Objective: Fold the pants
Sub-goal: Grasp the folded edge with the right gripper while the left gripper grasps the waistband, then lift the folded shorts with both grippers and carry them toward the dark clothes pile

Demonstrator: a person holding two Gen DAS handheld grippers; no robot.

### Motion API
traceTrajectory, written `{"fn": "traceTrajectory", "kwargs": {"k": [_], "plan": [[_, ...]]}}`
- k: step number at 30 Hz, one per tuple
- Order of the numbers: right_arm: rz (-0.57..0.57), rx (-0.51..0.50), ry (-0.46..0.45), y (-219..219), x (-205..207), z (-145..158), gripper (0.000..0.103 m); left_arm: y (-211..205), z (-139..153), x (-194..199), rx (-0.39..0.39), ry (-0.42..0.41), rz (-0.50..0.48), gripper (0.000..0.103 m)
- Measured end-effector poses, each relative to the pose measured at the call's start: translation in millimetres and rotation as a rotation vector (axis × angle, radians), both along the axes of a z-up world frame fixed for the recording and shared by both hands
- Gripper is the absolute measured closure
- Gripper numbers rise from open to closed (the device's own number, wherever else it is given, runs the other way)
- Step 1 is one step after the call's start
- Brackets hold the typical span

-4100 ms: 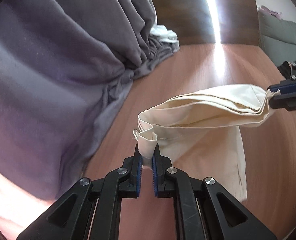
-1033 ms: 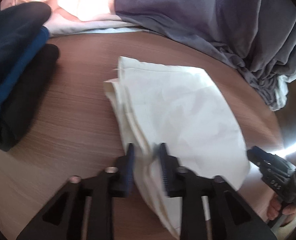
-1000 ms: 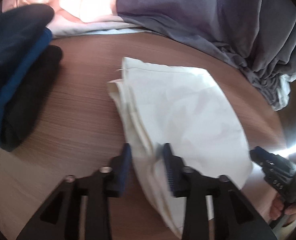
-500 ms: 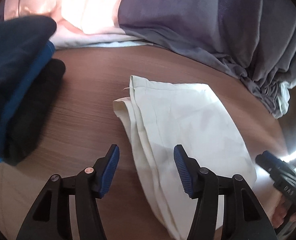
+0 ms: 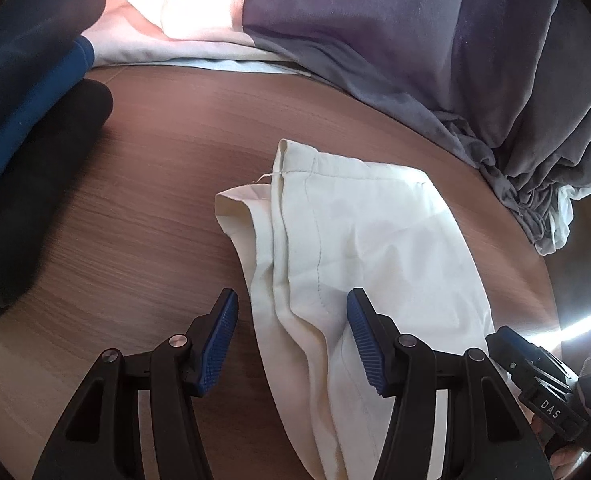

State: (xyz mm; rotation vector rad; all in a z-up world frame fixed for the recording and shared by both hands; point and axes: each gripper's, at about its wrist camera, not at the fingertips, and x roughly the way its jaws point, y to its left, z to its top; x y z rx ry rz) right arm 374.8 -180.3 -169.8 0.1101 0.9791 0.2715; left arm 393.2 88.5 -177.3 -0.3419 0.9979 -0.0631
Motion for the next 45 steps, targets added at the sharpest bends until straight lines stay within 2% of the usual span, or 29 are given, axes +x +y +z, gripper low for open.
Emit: {"fn": "traceTrajectory", "kwargs": {"k": [10, 11, 12, 17, 19, 24, 41, 45], "plan": [[-0.003, 0.017, 0.033, -0.6, 1.8, -10.9, 0.05, -2.5, -6.7, 6.3, -0.084, -0.005, -0.022, 0.048], [-0.002, 0.018, 0.033, -0.5, 2.0, -11.5, 0.053, -3.3, -6.9, 7.4, -0.095, -0.006, -0.03, 0.049], [0.0, 0.022, 0.034, -0.7, 2.0, -12.1, 0.058, -4.2, -7.4, 9.0, -0.108, -0.006, -0.037, 0.052], [0.004, 0.021, 0.035, -0.6, 2.0, -13.5, 0.067, -7.2, -8.9, 14.7, -0.151, 0.0, -0.065, 0.065], [0.003, 0.012, 0.029, -1.1, 1.7, -13.5, 0.073, -6.8, -6.4, 14.2, -0.164, -0.006, -0.077, 0.078], [-0.007, -0.001, 0.013, -3.9, 0.5, -9.8, 0.086, -12.0, 1.0, 12.1, -0.181, -0.018, -0.096, 0.087], [-0.033, 0.002, -0.093, -22.1, -21.6, 31.5, 0.092, -31.9, 34.6, -4.6, -0.167, -0.097, -0.115, 0.093], [-0.034, 0.012, -0.119, -22.0, -28.1, 40.9, 0.093, -34.0, 47.3, -10.0, -0.163, -0.13, -0.125, 0.098]]}}
